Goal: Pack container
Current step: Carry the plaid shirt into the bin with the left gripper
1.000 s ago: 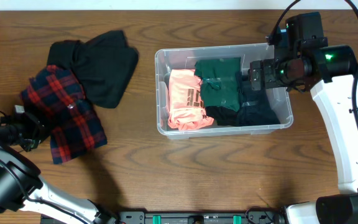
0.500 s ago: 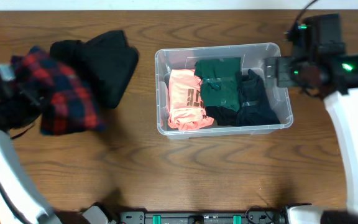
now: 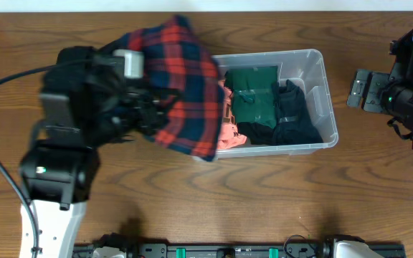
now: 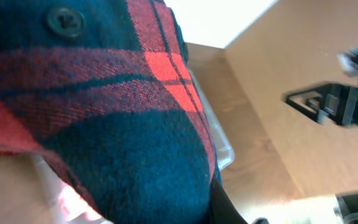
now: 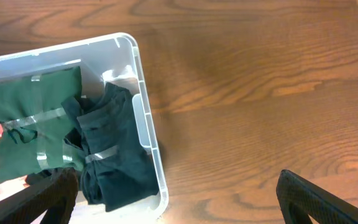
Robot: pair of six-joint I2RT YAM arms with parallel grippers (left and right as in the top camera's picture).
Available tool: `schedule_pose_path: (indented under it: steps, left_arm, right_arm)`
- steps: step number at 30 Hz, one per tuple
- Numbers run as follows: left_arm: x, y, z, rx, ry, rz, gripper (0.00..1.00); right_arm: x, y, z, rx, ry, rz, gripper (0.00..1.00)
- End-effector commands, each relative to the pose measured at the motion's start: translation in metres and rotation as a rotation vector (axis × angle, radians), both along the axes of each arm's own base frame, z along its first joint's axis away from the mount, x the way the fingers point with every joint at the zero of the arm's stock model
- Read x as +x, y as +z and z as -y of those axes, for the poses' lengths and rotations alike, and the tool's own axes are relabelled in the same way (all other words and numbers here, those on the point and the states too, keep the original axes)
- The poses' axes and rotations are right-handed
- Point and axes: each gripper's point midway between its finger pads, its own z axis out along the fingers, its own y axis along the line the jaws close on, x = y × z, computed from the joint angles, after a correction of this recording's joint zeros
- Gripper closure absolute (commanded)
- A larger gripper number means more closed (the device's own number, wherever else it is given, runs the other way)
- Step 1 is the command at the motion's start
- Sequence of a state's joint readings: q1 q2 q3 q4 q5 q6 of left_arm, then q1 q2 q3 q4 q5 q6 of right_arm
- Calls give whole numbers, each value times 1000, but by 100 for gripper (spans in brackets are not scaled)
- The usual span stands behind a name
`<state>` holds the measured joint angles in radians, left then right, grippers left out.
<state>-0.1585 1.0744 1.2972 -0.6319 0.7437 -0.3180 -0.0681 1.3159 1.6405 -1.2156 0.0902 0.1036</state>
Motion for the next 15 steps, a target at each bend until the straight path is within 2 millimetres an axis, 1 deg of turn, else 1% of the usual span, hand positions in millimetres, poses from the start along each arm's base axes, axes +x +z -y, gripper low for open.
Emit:
schedule_pose_path:
  steps: [1, 5, 8, 12, 15]
  left_arm:
    - [1, 12, 36, -17, 1, 31, 94]
    - [-3, 12, 89, -19, -102, 76, 94]
    - [-5, 3, 120, -3, -143, 85, 94]
    - [-6, -12, 150, 24, -166, 78, 94]
    - [-4, -24, 164, 49, -158, 75, 94]
  right_arm:
    - [-2, -1, 3, 2, -24, -3, 1]
    - [-4, -3, 3, 2, -24, -18, 1]
    - [-5, -4, 3, 2, -24, -26, 1]
    - [-5, -6, 3, 3, -24, -31, 1]
    - [-4, -6, 3, 3, -24, -32, 1]
